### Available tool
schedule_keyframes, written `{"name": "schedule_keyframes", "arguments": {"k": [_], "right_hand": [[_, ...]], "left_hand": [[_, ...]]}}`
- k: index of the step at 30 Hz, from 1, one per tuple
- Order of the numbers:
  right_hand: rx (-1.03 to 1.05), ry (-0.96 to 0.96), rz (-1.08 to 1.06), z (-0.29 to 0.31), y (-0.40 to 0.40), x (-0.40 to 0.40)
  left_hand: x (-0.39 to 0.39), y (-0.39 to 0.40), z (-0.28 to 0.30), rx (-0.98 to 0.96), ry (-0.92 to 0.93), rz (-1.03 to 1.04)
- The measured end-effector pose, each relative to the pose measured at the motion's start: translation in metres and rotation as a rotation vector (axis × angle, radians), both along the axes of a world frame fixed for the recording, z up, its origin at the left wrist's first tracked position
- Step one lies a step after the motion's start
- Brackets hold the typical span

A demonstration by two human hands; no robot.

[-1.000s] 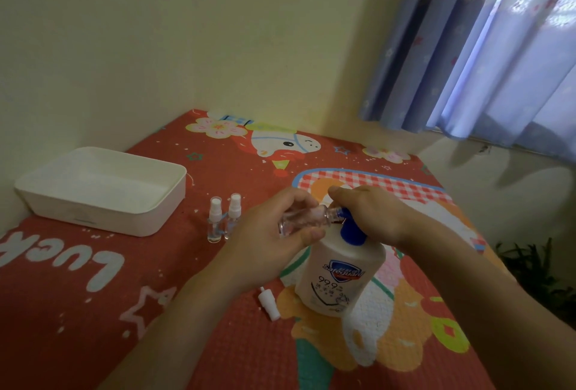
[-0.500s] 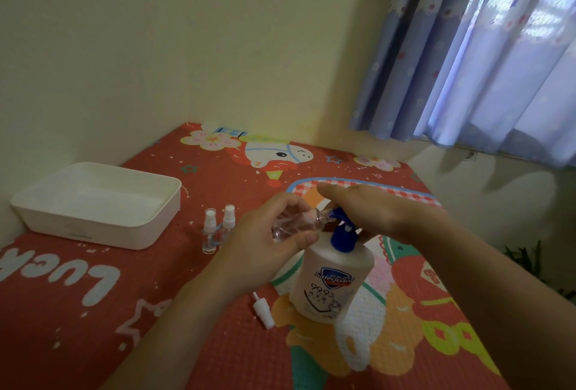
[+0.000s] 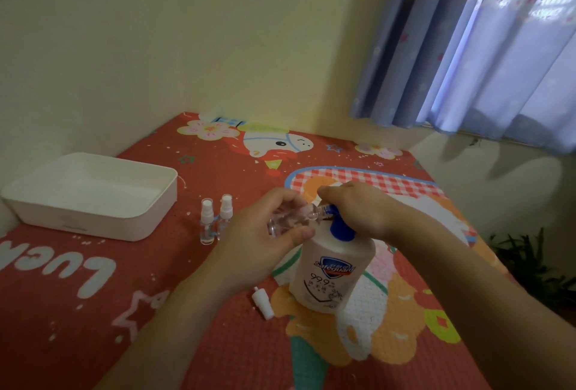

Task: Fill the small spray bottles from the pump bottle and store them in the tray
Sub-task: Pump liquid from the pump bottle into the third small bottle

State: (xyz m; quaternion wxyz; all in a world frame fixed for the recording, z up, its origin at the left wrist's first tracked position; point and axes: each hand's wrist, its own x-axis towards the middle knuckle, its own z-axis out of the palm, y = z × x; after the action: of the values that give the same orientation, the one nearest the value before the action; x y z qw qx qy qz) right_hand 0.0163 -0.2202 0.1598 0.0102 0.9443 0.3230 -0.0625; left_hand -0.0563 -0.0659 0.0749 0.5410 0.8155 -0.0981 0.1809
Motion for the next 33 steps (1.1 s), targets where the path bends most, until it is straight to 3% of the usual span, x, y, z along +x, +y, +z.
{"name": "schedule_keyframes", "arguments": {"k": [7,12,14,25,33], "right_hand": [[0.047,0.072,-0.085,0.004,0.001,-0.002],[0.278,0.388,-0.231,0.021,-0.002,-0.005],[0.298,0.430,-0.273,0.021,-0.004,-0.004],[0.025,-0.005,-0.024,-0.002,0.000,0.000],[0.005,-0.038,-0.012,-0.003,0.001,0.003]], "left_hand": [[-0.003,-0.002,0.004,-0.011,0.003,-0.013],[-0.003,-0.001,0.012,0.003,-0.017,-0.008],[-0.003,-0.001,0.014,0.004,-0.030,-0.009],[-0.001,0.000,0.007,0.008,-0.017,-0.014],[0.001,-0.001,0.002,0.001,-0.024,0.002]]}}
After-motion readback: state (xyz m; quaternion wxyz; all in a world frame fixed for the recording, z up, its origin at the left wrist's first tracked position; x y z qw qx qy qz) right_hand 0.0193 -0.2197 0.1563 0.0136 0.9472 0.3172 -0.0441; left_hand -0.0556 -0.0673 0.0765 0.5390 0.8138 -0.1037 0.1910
